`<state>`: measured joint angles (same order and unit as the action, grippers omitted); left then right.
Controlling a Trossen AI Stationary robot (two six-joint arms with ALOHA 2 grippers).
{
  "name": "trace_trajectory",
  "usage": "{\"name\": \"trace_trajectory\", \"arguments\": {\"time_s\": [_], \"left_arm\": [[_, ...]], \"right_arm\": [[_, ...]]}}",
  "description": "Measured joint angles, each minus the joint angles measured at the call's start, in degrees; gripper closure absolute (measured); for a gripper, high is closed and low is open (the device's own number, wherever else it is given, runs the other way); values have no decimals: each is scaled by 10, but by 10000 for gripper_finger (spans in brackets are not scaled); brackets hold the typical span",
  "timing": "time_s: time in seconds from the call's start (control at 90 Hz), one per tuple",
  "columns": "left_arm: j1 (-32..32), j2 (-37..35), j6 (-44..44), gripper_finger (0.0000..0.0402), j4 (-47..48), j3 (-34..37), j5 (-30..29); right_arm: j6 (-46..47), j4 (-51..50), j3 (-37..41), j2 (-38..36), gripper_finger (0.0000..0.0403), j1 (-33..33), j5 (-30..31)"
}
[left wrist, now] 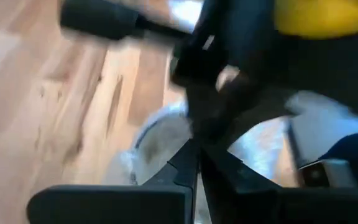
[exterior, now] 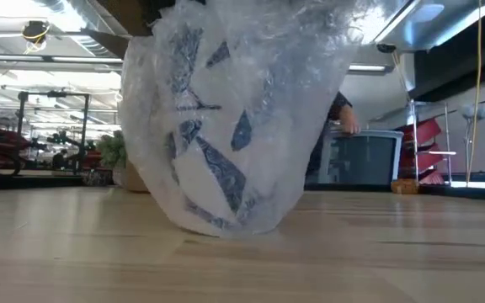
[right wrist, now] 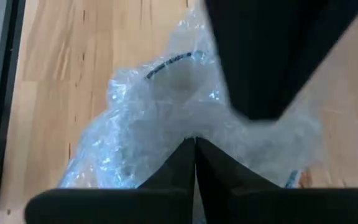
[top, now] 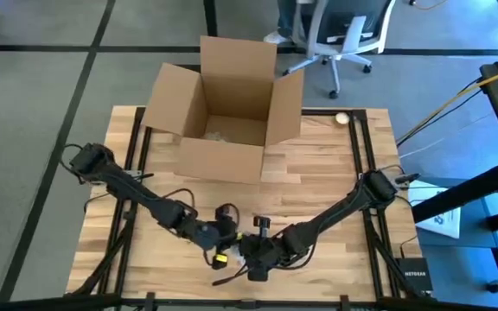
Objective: Wrap mug
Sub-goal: Wrap the white mug with transparent bubble wrap
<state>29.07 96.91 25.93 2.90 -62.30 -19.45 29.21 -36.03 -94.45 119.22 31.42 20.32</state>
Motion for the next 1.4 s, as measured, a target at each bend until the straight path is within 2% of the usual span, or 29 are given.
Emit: {"name": "trace_trajectory", "arguments": {"time_s": [0.244,0.6,0.767,1.089,1.289,1.4], "left_arm": [[-8,73,29,401,-10,-5,36],[-6,65,26,401,-7,-1,40],[-6,65,27,401,-8,-1,40],[-6,60,27,401,-3,0,40],[-6,57,34,401,-3,0,42],[-6,56,37,401,-3,-1,52]], "right_arm": [[-8,-3,0,-10,402,0,-4],[-27,-16,0,-84,402,1,0],[-27,-18,-1,-76,402,0,8],[18,-88,0,-81,402,31,-4],[45,-11,52,-39,402,52,3],[54,55,82,-21,402,49,29]]}}
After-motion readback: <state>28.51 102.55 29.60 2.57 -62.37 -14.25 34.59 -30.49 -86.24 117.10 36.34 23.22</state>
